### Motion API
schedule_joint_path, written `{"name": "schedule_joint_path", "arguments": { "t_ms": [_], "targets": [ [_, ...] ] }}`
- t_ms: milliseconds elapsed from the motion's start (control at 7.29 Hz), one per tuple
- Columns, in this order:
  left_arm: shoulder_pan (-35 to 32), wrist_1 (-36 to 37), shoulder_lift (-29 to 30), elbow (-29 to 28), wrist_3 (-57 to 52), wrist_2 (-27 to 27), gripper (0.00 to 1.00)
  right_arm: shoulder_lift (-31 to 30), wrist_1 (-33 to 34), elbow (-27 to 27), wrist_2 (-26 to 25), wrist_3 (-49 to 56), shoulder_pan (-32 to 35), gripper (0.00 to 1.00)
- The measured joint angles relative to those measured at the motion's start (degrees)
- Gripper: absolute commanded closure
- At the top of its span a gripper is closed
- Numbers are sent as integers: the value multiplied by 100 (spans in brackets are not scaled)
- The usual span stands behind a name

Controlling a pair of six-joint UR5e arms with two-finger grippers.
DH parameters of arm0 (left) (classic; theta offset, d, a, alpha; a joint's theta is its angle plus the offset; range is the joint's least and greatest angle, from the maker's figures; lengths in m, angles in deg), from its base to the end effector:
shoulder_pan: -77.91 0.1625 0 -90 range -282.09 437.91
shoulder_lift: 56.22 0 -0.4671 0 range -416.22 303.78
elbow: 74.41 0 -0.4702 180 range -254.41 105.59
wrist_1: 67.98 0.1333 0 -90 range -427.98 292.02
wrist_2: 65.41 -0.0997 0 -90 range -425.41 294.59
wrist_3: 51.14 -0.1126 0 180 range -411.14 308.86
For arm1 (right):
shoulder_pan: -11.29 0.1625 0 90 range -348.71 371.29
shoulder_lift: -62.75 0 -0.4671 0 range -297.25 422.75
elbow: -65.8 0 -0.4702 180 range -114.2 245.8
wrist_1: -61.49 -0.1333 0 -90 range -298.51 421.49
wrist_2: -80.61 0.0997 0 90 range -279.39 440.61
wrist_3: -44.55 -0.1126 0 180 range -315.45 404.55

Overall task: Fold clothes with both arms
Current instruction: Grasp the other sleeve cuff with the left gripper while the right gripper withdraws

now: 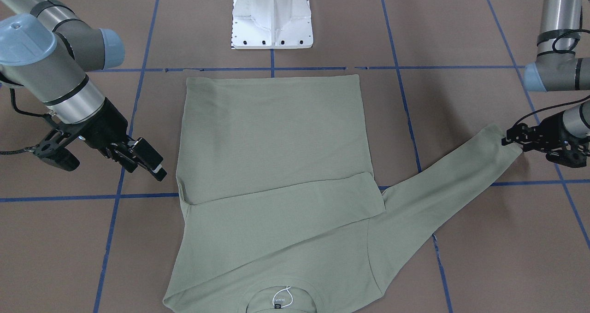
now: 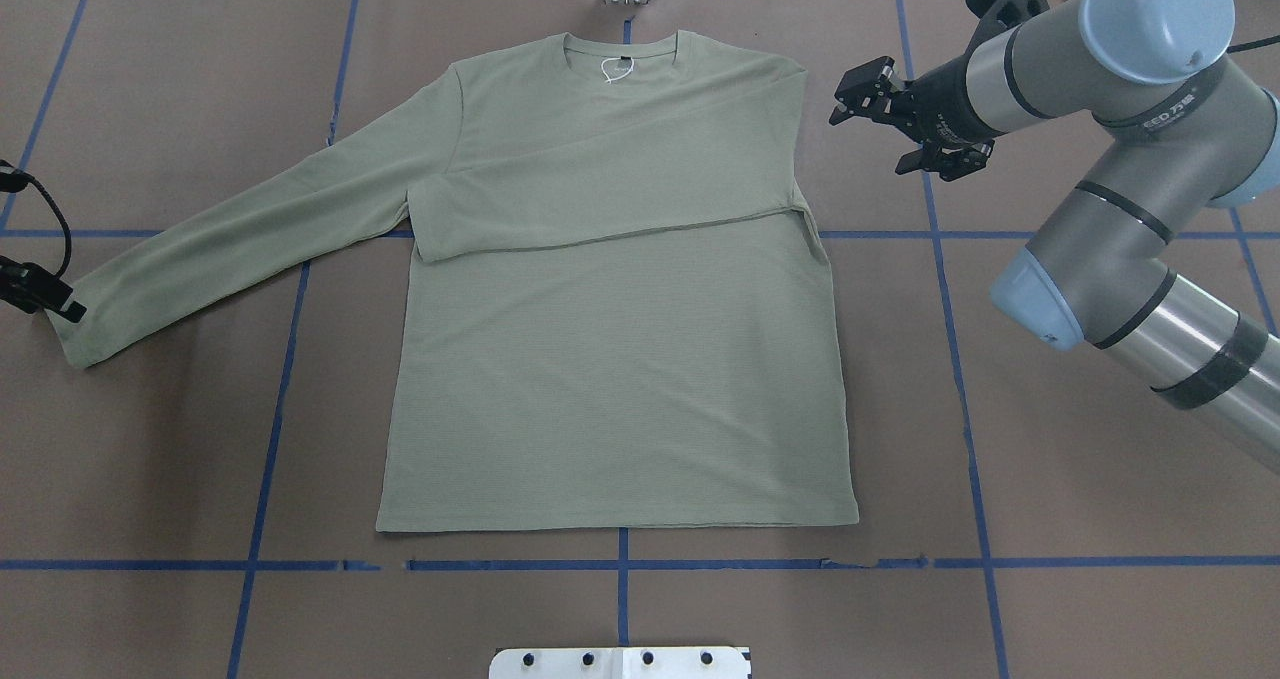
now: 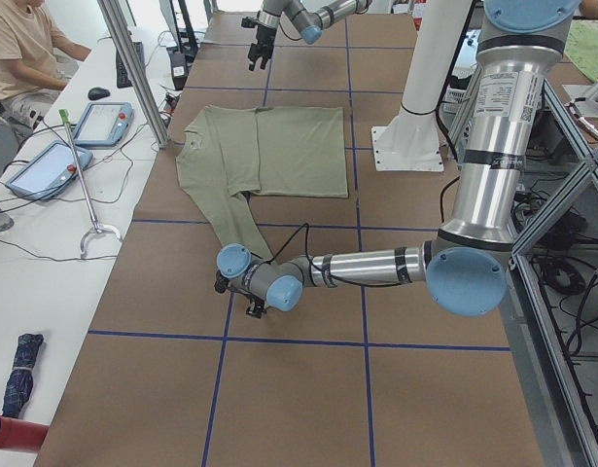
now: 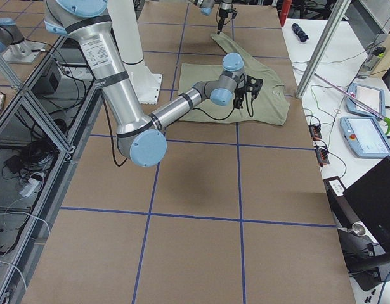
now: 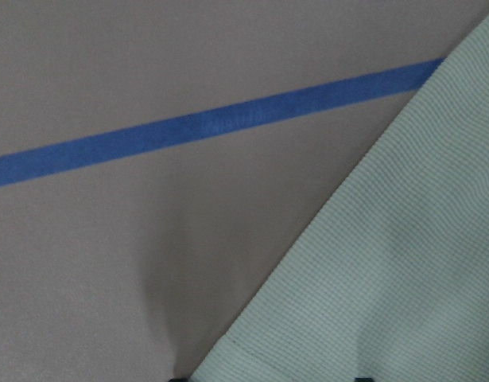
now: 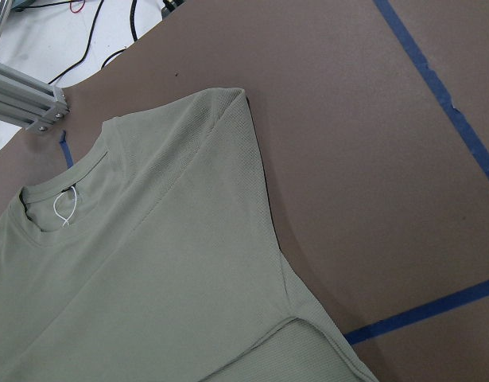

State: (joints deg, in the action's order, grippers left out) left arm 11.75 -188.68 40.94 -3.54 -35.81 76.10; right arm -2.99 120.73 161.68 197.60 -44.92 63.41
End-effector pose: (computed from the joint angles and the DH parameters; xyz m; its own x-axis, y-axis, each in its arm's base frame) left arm 0.2154 -0.5992 0.7578 0.5522 0.2353 -0.7998 -0.2455 0.9627 0.1137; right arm -0.3862 -0.6304 0.3139 0.3029 0.3759 0.8758 -0.4571 0.8636 -0.2126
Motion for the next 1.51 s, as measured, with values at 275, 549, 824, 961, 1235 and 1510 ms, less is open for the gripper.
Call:
{"name": "schedule_joint_path", "arguments": {
  "t_ms": [275,549,824,961,1235,1510],
  "targets": [
    [10,3,0,-8,-11,-1,100,-25,0,55,0,0,0,1],
    [16,8,30,27,-30,4,100,-50,3,118,-6,0,0,1],
    [15,10,63,146,-43,18,100,-81,1,152,-11,0,0,1],
    [12,23,65,328,-30,45,100,-103,0,159,-13,0,0,1],
    [13,68,89,1113,298,72,100,-169,0,175,-4,4,13,1],
    [111,75,562,1778,1591,112,100,-493,-8,261,-1,361,90,1]
  ]
}}
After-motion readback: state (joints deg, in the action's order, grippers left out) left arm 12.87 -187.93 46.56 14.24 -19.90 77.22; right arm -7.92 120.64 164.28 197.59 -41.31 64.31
